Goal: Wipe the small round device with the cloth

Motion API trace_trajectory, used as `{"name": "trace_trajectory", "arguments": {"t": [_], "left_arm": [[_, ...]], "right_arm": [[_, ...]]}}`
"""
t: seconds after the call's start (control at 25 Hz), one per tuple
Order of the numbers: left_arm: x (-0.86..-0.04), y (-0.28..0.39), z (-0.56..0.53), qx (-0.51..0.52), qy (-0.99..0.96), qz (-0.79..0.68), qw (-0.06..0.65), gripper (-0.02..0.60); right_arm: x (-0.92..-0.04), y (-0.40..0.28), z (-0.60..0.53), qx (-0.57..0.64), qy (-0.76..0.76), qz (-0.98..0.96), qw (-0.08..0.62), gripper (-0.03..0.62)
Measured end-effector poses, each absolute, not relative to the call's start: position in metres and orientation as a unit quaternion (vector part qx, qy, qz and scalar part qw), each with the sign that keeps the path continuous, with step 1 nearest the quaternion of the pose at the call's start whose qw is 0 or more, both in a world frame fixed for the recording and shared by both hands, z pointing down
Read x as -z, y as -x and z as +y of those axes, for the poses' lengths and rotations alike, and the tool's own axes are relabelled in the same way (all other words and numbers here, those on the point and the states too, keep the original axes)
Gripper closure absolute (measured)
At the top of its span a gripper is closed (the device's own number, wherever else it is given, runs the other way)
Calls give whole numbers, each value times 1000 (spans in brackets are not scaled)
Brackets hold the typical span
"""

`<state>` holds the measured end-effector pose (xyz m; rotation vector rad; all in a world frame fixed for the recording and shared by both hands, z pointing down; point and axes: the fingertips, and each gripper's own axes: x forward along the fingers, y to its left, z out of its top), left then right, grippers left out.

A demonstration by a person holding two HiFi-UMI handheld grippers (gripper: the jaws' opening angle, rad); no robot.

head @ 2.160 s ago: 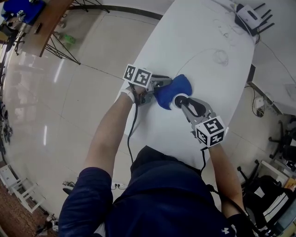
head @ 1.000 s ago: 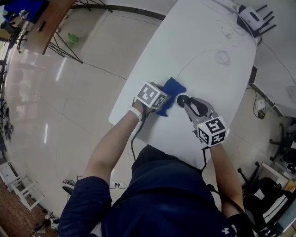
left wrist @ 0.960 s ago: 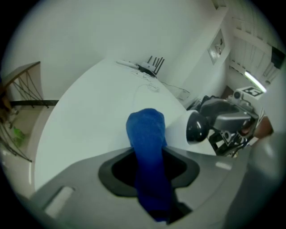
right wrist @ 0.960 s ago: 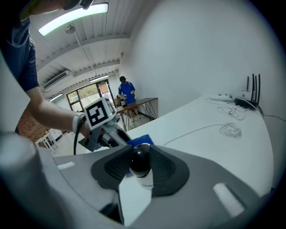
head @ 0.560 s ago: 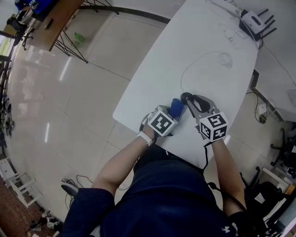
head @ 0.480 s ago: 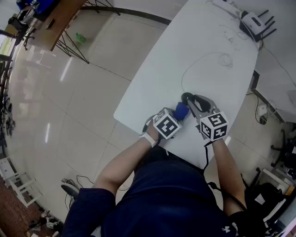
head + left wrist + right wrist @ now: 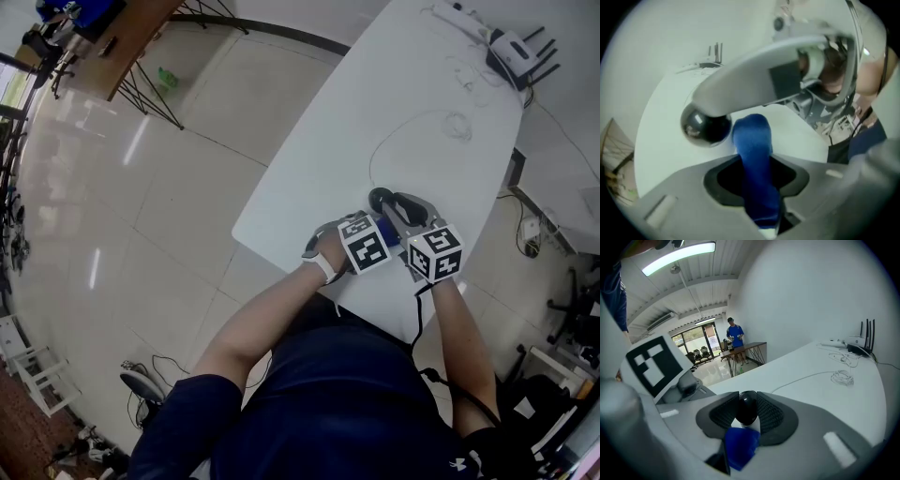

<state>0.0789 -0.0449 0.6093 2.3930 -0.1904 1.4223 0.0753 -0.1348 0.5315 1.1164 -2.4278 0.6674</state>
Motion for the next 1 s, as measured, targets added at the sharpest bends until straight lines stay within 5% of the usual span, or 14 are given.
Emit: {"name": "trace_trajectory", "arguments": {"t": [0.48,0.68,1.0], "left_arm": [[-578,25,-98,-439,-831,-224,258,434],[-533,0,-107,-325,-868,-241,288,436],[-578,-35,-57,-427,-865,-114,238,437]], "right_arm": [[-530,-75,-135,-241,-401,-864,188,473],[-529,-77,-136,-243,-404,-862,186,473],[-528,-77,-135,-244,-405,-861,185,473]]}}
